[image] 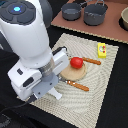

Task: Interact with the objects in diverse but meaningful ways.

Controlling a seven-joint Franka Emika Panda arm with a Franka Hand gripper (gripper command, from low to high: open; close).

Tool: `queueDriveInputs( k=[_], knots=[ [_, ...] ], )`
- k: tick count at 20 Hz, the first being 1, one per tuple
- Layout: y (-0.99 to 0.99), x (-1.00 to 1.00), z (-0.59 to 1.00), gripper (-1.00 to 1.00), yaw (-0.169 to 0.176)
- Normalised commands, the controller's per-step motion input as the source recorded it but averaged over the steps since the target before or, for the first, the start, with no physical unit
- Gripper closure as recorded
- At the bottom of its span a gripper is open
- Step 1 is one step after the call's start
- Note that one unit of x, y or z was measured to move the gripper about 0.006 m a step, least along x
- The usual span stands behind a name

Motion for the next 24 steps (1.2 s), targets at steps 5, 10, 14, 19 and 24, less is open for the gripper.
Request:
queueDriveInputs(
  k=[5, 10, 14, 19, 24],
  knots=[
    [0.00, 0.63, 0.00, -1.00, -0.045],
    [0.00, 0.47, -0.06, -1.00, -0.038],
    [0.00, 0.43, -0.09, 1.00, -0.029],
    [0.00, 0.40, -0.11, 1.00, -0.026],
    [-0.02, 0.37, -0.09, 1.00, -0.018]
  ],
)
